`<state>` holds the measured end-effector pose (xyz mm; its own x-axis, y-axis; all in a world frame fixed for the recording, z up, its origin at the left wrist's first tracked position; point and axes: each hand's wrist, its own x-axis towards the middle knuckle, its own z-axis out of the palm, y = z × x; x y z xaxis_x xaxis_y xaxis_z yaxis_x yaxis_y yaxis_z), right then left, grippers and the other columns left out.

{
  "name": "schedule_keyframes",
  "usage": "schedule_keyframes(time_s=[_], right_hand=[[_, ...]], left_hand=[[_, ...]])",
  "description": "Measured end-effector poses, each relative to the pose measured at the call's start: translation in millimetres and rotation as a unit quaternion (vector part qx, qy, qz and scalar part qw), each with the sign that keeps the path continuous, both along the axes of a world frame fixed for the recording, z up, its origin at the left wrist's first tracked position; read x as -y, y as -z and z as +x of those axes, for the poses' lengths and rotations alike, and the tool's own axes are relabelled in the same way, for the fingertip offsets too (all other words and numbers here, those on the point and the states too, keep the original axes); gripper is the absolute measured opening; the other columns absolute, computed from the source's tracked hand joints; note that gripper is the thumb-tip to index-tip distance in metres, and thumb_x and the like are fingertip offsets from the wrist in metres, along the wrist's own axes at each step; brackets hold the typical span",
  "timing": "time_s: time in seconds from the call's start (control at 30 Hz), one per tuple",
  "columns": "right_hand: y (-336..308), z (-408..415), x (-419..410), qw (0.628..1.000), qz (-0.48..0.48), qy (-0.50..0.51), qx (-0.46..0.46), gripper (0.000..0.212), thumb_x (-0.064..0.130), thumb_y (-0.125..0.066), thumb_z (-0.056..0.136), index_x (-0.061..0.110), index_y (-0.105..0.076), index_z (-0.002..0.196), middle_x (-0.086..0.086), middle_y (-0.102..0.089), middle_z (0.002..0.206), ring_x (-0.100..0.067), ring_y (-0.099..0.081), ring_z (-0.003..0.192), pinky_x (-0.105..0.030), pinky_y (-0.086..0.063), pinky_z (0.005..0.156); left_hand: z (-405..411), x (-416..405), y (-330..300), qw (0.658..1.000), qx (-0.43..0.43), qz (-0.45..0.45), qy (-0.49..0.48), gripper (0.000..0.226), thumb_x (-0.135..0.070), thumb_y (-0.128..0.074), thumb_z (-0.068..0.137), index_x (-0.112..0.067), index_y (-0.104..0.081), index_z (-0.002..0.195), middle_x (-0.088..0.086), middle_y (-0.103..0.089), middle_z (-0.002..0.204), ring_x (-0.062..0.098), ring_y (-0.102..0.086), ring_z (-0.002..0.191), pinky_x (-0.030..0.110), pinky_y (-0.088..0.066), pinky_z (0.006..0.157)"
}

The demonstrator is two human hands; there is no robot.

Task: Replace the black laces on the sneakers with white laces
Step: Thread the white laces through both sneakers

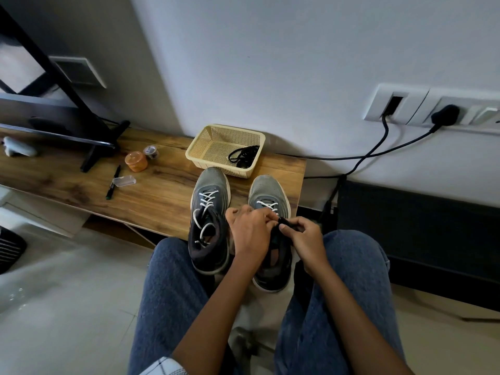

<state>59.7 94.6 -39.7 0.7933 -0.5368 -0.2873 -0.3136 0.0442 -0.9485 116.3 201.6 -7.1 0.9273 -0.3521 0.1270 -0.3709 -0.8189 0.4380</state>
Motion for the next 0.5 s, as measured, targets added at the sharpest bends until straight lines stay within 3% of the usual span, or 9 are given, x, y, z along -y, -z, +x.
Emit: schedule_keyframes(time_s=[0.2, 0.5], right_hand=[[2, 1, 1, 1.0, -0.003, -0.007, -0.004, 0.009, 0.008, -0.069, 0.083, 0.016, -0.067, 0.079, -0.005, -0.069, 0.083, -0.02, -0.066, 0.083, -0.041, -0.053, 0.081], [2, 1, 1, 1.0, -0.025, -0.013, -0.005, 0.007, 0.012, -0.07, 0.082, 0.018, -0.068, 0.079, -0.002, -0.069, 0.082, -0.019, -0.066, 0.084, -0.041, -0.054, 0.081]], left_hand=[[6, -4, 11, 0.999, 0.008, -0.008, 0.035, 0.022, -0.031, -0.068, 0.083, -0.028, -0.051, 0.097, -0.011, -0.065, 0.082, 0.01, -0.054, 0.09, 0.026, -0.012, 0.083], [16, -6, 5, 0.996, 0.017, 0.021, 0.088, 0.021, -0.027, -0.069, 0.081, -0.027, -0.051, 0.089, -0.014, -0.056, 0.076, 0.01, -0.052, 0.092, 0.024, -0.009, 0.085]])
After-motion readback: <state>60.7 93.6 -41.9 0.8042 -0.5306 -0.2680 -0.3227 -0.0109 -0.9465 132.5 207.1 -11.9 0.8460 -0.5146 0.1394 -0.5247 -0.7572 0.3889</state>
